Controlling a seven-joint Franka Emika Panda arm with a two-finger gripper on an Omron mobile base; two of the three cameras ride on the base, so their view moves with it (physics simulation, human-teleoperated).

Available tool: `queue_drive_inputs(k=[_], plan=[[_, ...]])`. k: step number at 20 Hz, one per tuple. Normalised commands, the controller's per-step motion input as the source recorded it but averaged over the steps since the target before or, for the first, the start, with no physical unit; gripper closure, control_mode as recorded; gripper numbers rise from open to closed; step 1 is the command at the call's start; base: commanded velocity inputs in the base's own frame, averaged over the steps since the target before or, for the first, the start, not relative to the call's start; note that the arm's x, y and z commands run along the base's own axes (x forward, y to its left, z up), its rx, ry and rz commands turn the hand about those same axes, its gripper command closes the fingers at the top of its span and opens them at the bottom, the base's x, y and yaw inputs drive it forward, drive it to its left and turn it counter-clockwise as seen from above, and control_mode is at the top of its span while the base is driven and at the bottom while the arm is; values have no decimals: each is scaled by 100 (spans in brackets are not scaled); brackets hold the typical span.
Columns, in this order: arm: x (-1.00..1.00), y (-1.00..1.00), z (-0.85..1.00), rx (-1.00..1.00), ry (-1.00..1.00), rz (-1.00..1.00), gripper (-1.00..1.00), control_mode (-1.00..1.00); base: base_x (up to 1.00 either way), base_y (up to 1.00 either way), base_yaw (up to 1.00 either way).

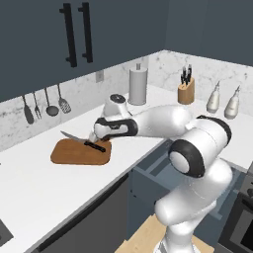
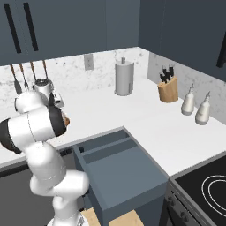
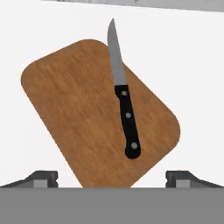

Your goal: Pick up the knife from the drawer and place it on the cutting board. Then place the meat from the plate to the cutting board.

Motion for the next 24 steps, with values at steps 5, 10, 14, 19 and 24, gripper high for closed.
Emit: queue_drive_inputs(k=[5,10,14,19,24], plan=[[-100,-67,100,19,8,-7,-100,-100,0,0,0],[-100,-39,100,6,15,-6,-100,-100,0,0,0],[-100,-8,71,1,20,-7,-100,-100,0,0,0],[-79,0,16,0,21,-2,-100,-100,0,0,0],[0,0,0,0,0,0,-100,100,-100,39,30]])
